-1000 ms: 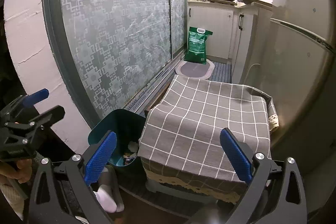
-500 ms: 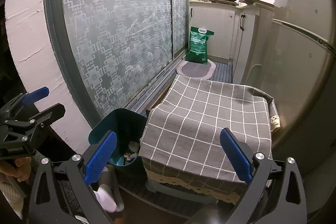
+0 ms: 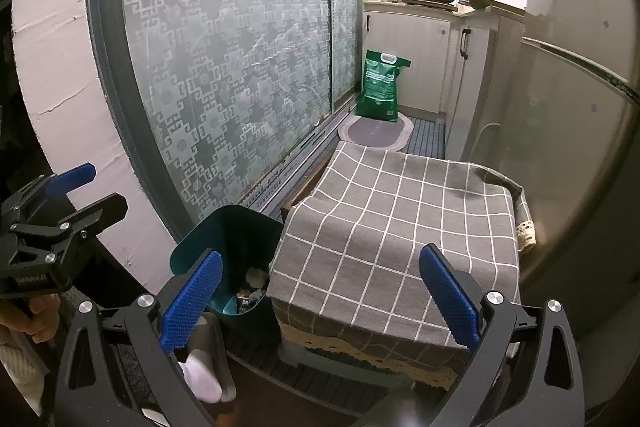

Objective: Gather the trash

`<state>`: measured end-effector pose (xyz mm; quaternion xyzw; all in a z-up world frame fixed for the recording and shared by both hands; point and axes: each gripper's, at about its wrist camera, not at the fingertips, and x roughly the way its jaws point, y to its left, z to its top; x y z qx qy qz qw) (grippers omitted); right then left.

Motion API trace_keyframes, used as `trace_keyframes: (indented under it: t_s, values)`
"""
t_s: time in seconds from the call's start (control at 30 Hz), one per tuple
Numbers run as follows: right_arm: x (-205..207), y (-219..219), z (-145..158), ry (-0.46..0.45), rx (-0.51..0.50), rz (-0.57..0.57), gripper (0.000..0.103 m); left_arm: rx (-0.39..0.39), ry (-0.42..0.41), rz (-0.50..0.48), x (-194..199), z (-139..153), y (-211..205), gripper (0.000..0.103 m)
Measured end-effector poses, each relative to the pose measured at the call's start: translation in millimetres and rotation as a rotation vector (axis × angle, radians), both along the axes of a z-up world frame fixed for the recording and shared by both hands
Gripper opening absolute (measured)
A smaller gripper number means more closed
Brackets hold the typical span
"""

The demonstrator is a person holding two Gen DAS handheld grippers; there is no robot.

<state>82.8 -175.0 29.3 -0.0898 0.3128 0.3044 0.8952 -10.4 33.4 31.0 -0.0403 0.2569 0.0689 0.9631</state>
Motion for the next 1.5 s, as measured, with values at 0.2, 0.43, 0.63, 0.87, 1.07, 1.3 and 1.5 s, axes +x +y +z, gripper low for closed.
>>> trace_keyframes:
  t_s: [0.2,0.43,0.63,0.87,1.07,1.3,1.5]
  values:
    - [-2.1,1.4,-0.5,-0.003,-0.005,0.006,0.1,0.002,0.001,0.001,0.3,0.0,-0.1,0.1]
    - [-2.2,2.2,-1.5,-0.003,-0.009,0.009,0.1,-0.002,0.002,0.004,-0.6,0.5,1.7,0.1]
    - [-2.2,2.4,-2.7,-0.003,-0.014,0.013,0.099,0.004,-0.001,0.0,-0.9,1.1,1.8,0.1]
    - [-2.6,2.5,-2.6,-0.005,-0.016,0.017,0.099,0.004,-0.001,-0.001,-0.8,1.4,1.0,0.1]
    - [-2.6,2.4,-2.5,-0.005,-0.017,0.017,0.099,0.003,-0.001,0.0,-0.9,1.5,0.4,0.1]
    - [-1.6,1.0,-3.0,-0.006,-0.018,0.017,0.1,0.005,0.0,-0.001,-0.9,1.5,0.7,0.1]
    - [-1.9,1.7,-2.5,-0.007,-0.019,0.018,0.1,0.005,0.0,-0.004,-0.6,1.8,-1.5,0.1]
